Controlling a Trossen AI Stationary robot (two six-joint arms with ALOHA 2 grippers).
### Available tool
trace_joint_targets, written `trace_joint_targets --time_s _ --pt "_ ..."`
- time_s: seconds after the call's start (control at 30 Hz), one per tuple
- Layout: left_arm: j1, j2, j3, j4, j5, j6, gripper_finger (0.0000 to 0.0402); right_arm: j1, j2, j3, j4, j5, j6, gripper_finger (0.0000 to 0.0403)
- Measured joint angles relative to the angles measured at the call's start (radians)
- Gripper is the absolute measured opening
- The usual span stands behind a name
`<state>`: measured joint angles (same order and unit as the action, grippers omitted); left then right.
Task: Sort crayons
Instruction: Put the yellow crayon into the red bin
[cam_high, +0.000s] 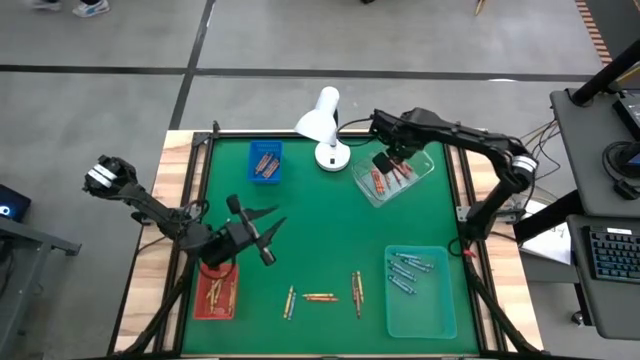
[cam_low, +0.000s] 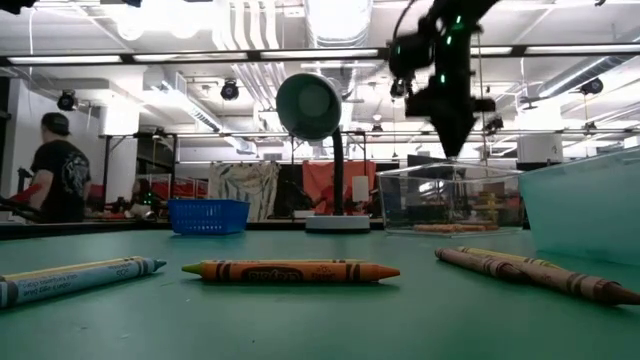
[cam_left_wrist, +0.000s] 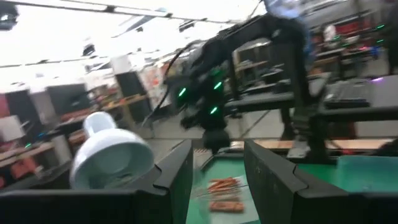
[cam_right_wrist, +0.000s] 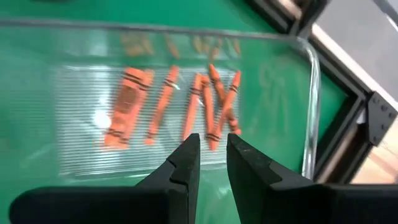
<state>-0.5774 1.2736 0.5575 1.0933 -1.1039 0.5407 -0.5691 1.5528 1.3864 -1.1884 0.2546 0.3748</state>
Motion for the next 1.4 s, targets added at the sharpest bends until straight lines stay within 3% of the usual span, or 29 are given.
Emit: trace_joint_targets --time_s 0.27,0.43,0.63,0.77,0.93,1.17,1.4 --pt "0.005 0.000 0.042 -0.157 -0.027 -0.095 0.0126 0.195 -0.150 0.002 0.059 0.008 0.072 0.0074" --pt "0.022 0.000 0.105 -0.323 0.047 -0.196 0.0126 0.352 -0.207 0.001 0.117 0.016 0.100 0.0075" --pt "0.023 0.000 0.247 -0.783 0.058 -0.430 0.0126 0.539 -0.225 0.001 0.156 0.034 0.137 0.0068" --pt "0.027 0.000 0.362 -1.183 0.137 -0.697 0.0126 0.645 -0.216 0.000 0.156 0.034 0.172 0.0069" --pt "0.027 0.000 0.449 -1.484 0.236 -0.982 0.0126 0.747 -0.189 0.000 0.167 0.034 0.218 0.0069" --pt "0.032 0.018 0.443 -1.568 0.446 -1.384 0.0126 0.848 -0.137 0.000 0.187 0.034 0.267 0.0070" --pt "0.032 0.145 0.442 -1.569 0.670 -1.689 0.0126 0.901 -0.060 0.000 0.200 0.033 0.281 0.0064"
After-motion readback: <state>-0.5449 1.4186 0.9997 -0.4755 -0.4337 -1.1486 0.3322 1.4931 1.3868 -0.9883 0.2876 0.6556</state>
